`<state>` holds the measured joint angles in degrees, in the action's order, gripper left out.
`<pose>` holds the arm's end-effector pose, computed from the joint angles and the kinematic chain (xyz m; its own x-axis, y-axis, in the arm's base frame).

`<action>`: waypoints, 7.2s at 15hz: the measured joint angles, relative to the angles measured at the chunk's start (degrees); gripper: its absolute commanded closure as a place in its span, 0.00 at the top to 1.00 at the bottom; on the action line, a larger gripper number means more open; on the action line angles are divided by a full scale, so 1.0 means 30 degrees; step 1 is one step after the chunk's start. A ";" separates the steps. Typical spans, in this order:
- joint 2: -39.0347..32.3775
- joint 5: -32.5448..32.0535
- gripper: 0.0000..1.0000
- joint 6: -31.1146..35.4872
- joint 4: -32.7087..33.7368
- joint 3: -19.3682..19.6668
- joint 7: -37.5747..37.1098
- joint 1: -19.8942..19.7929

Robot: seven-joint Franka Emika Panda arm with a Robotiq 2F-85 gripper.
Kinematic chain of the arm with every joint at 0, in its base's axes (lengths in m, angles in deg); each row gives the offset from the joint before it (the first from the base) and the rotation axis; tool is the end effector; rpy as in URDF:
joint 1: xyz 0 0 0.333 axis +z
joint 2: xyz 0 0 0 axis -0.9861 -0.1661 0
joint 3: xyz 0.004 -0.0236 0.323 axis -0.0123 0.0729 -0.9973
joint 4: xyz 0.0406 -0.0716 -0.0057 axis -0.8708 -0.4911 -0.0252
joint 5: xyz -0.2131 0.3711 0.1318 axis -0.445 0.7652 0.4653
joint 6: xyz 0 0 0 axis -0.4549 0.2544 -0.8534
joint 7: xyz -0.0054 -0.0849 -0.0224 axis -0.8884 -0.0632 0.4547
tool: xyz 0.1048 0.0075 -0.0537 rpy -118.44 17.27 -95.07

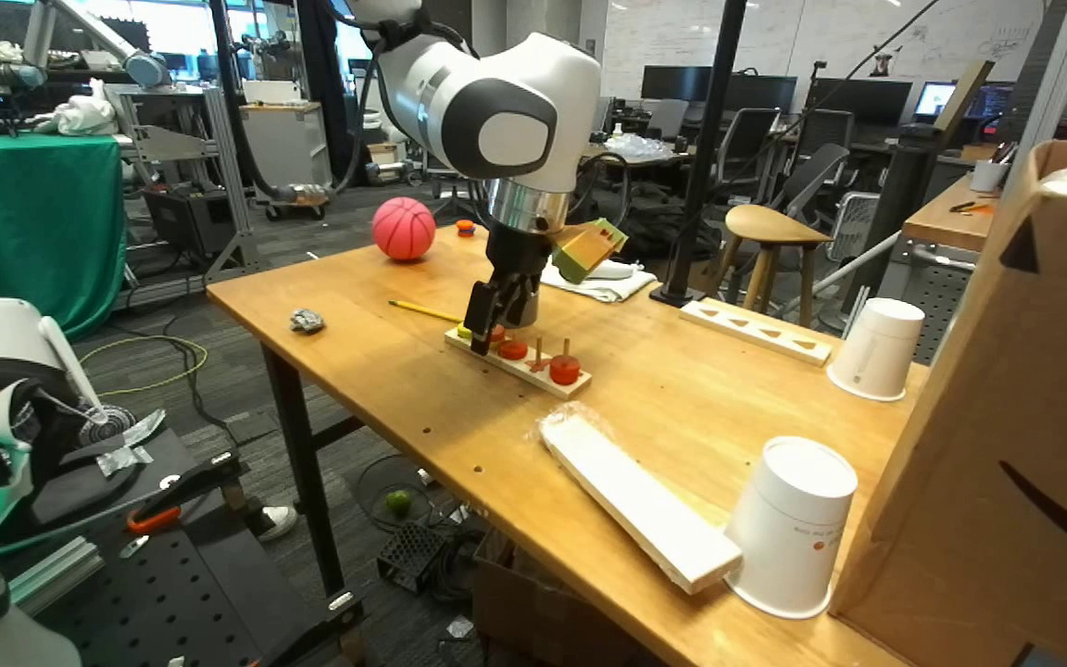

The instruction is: Move the right and middle blocks blocks to the first right position, respectively

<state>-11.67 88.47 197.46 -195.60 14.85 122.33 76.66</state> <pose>0.5667 0.0158 0.1843 -0.3064 0.9315 0.1960 0.9505 0.3104 0.0105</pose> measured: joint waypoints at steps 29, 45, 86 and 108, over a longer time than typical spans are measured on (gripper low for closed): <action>-0.0896 -0.1616 0.69 0.1311 0.0479 -0.0424 0.0327 -0.0184; -0.0894 -0.2559 0.40 0.1372 0.0652 -0.0487 0.0326 -0.0013; 0.0024 -0.4738 0.24 0.1401 0.2250 0.0998 -0.1071 -0.0262; -0.0244 -0.5075 0.24 0.1376 0.2214 0.1306 -0.2005 -0.0375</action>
<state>-12.40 73.25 201.58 -188.96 18.77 116.31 75.53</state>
